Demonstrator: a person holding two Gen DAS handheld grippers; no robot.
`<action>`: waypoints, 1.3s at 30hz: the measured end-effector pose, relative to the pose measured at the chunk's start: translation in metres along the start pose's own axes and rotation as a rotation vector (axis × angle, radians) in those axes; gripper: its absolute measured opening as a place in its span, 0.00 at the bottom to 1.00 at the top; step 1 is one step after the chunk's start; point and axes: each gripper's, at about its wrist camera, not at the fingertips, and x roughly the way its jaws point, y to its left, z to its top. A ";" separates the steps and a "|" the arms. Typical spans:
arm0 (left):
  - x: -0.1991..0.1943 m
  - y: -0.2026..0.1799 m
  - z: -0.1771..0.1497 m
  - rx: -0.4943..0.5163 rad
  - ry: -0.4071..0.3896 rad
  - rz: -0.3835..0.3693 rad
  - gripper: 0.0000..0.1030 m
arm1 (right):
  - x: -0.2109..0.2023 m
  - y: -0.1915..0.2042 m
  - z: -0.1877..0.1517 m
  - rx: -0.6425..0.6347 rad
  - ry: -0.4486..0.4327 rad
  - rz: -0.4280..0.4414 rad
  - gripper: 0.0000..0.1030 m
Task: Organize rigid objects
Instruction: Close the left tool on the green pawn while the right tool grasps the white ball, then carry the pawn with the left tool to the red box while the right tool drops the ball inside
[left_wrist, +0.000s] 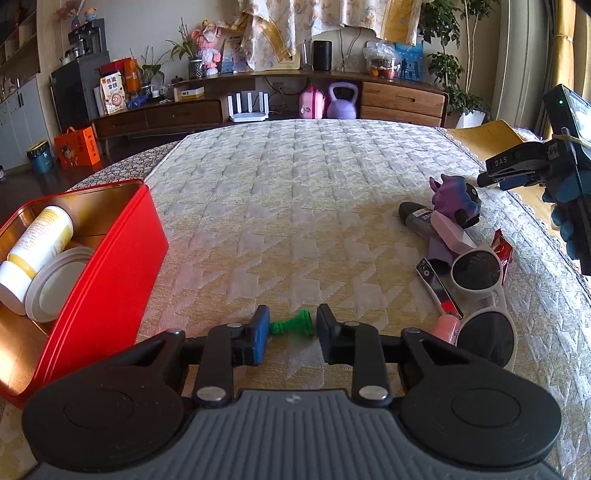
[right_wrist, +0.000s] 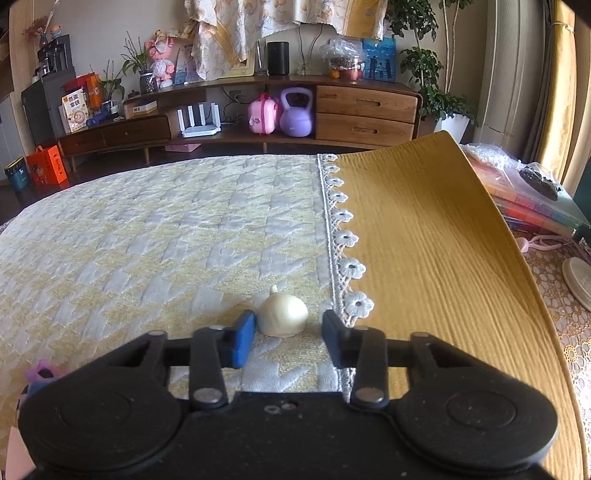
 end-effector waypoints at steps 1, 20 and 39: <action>0.000 0.000 0.000 0.000 -0.001 0.000 0.24 | 0.000 0.000 0.000 -0.001 0.000 0.002 0.29; -0.025 0.005 0.002 -0.022 0.008 -0.024 0.24 | -0.084 0.018 -0.014 -0.033 -0.033 0.103 0.29; -0.107 0.046 0.016 -0.076 -0.041 -0.054 0.24 | -0.212 0.114 -0.037 -0.182 -0.049 0.328 0.29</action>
